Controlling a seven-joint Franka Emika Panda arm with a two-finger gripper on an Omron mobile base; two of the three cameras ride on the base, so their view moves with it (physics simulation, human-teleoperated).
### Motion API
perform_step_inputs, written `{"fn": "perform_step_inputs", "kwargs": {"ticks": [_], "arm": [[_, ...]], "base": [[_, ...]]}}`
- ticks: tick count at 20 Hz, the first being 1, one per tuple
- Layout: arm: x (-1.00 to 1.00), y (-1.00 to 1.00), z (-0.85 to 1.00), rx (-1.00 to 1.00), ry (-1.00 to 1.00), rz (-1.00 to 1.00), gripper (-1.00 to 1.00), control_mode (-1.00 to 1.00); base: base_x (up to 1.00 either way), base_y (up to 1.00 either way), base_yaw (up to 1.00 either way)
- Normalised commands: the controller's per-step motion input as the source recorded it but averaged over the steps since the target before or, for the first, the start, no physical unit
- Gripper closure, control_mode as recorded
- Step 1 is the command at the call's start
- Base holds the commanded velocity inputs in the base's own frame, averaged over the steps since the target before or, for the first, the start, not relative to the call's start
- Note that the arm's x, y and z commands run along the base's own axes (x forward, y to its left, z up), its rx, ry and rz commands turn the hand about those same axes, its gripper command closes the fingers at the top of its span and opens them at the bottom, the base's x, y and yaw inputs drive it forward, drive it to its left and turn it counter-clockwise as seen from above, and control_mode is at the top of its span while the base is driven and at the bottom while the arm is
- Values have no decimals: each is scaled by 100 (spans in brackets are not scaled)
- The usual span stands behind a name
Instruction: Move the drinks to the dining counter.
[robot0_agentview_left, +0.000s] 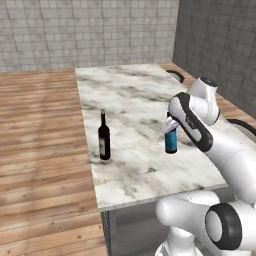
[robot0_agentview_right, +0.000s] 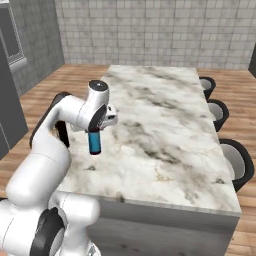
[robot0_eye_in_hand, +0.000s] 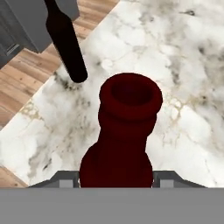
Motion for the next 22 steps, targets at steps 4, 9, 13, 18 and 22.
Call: {"fn": "perform_step_inputs", "kwargs": {"ticks": [4, 9, 13, 18, 22], "arm": [[39, 4, 0, 5, 0, 37, 100, -100], [42, 15, -12, 4, 0, 32, 100, -100], [37, 15, -42, 1, 0, 16, 100, -100], [8, 5, -45, 2, 0, 3, 100, -100], [0, 0, -24, 5, 0, 0, 100, -100]], "base": [[0, 0, 0], [0, 0, 0], [0, 0, 0], [0, 0, 0], [0, 0, 0]]}}
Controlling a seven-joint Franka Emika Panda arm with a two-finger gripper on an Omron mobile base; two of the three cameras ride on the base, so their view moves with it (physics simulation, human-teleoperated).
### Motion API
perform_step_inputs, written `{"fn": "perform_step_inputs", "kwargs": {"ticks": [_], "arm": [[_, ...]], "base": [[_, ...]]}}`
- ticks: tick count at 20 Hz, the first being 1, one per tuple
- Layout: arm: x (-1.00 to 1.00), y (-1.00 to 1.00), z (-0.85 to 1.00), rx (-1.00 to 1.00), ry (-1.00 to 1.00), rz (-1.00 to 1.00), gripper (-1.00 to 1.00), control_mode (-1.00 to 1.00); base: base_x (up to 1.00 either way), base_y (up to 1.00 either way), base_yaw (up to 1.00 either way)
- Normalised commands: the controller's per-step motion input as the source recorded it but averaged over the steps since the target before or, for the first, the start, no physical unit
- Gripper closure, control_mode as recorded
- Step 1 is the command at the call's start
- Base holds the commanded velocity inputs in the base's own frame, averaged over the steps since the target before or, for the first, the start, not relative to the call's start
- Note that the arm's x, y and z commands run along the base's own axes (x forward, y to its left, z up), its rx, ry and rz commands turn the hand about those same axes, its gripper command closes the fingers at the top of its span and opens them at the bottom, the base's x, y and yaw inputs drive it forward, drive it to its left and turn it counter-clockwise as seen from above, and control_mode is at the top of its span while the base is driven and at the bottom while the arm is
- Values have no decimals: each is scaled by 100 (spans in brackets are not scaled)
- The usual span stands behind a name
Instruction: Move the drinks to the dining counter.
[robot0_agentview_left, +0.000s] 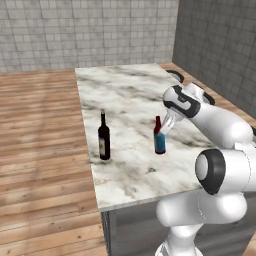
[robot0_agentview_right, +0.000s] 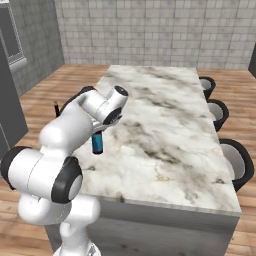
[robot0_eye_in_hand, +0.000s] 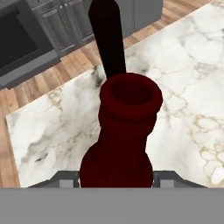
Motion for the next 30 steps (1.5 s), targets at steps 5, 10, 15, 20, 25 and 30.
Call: {"fn": "perform_step_inputs", "kwargs": {"ticks": [5, 10, 15, 20, 25, 30], "arm": [[1, 0, -13, 10, 0, 0, 100, -100], [4, 0, -19, 2, -3, 3, 100, -100], [0, 0, -9, 0, -4, 1, 100, -100], [0, 0, -7, 0, -14, 0, 100, -100], [0, 0, -10, 0, -15, 1, 100, -100], [0, 0, -19, 0, -6, 1, 100, -100]], "base": [[0, 0, 0], [0, 0, 0], [0, 0, 0], [0, 0, 0], [0, 0, 0], [0, 0, 0]]}}
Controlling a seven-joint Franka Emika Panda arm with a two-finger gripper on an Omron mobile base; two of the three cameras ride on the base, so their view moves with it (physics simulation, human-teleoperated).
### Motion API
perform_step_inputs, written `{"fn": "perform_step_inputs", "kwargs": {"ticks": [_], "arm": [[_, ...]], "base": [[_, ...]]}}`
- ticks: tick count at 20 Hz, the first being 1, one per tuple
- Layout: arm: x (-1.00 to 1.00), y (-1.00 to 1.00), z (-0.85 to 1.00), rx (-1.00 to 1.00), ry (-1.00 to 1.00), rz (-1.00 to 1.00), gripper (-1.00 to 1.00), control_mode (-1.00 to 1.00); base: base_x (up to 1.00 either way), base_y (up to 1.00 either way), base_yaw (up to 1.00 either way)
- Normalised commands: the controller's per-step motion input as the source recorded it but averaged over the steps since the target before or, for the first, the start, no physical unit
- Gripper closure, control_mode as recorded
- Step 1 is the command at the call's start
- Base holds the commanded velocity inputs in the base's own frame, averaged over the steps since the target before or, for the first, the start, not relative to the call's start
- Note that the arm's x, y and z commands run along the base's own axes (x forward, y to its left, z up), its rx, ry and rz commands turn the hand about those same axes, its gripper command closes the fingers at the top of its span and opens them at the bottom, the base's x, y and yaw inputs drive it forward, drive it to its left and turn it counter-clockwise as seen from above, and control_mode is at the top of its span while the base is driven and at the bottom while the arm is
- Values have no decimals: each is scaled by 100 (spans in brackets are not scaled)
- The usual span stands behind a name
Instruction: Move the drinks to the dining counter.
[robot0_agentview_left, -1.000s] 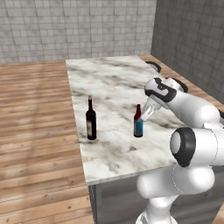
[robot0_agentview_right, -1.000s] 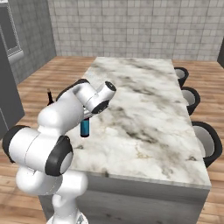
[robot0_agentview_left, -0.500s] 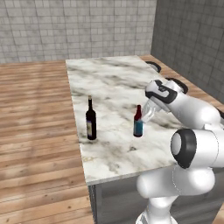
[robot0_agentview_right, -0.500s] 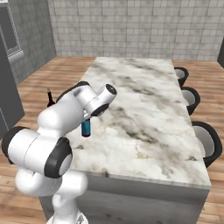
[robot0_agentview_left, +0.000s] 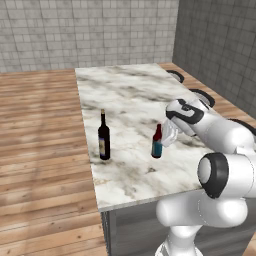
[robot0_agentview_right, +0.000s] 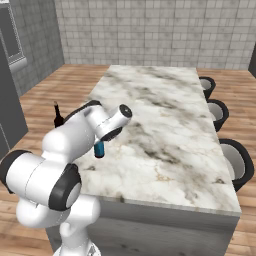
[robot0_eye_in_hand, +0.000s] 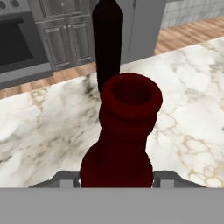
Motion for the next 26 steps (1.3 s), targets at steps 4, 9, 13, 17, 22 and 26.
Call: {"fn": "perform_step_inputs", "kwargs": {"ticks": [4, 9, 13, 17, 22, 26], "arm": [[0, 0, -19, 0, 0, 0, 100, -100], [0, 0, -24, 0, 0, 0, 100, -100], [1, 0, -18, 0, 0, 0, 100, -100], [0, 0, -14, 0, 0, 0, 100, -100], [0, 0, -21, 0, 0, 0, 100, -100], [0, 0, -27, 0, 0, 0, 100, -100]], "base": [[0, 0, 0], [0, 0, 0], [0, 0, 0], [0, 0, 0], [0, 0, 0], [0, 0, 0]]}}
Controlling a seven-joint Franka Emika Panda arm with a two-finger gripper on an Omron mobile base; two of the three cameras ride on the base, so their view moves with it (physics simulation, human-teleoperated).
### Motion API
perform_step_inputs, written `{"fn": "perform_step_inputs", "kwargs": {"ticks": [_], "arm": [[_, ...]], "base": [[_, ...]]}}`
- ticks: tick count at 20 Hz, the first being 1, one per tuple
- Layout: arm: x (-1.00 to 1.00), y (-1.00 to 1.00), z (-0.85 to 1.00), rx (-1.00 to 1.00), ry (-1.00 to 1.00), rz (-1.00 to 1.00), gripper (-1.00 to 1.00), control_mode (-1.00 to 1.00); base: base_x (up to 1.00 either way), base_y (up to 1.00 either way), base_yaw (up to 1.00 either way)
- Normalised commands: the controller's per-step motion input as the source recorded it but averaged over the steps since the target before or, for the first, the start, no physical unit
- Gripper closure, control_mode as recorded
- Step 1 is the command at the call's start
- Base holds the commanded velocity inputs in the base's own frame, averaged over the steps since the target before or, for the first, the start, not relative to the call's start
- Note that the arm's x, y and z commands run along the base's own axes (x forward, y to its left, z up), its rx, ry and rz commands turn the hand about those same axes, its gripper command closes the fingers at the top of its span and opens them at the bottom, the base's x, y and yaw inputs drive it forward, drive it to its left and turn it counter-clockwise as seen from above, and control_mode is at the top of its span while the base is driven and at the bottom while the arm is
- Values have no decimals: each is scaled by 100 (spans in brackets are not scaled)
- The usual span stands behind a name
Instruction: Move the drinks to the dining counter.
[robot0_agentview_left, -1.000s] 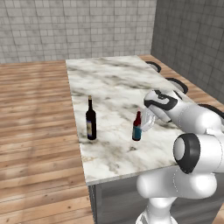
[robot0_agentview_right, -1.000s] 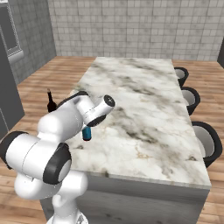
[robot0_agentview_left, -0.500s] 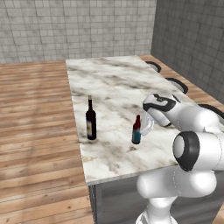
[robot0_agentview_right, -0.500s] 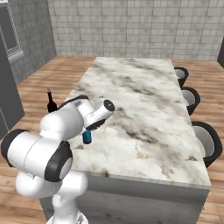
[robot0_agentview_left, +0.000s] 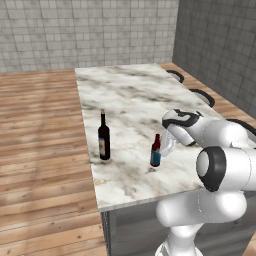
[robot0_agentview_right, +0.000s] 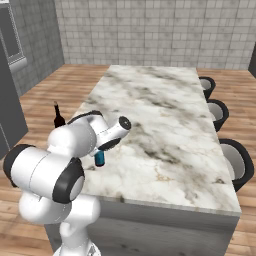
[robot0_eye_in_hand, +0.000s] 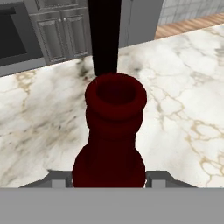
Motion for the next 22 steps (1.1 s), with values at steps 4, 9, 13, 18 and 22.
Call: {"fn": "perform_step_inputs", "kwargs": {"ticks": [4, 9, 13, 18, 22], "arm": [[0, 0, -29, 0, 0, 0, 100, -100], [0, 0, -21, 0, 0, 0, 100, -100], [0, 0, 0, 0, 0, 0, 100, -100], [0, 0, 0, 0, 0, 0, -100, -100], [0, 0, 0, 0, 0, 0, -100, -100]], "base": [[0, 0, 0], [0, 0, 0], [0, 0, 0], [0, 0, 0], [0, 0, 0]]}}
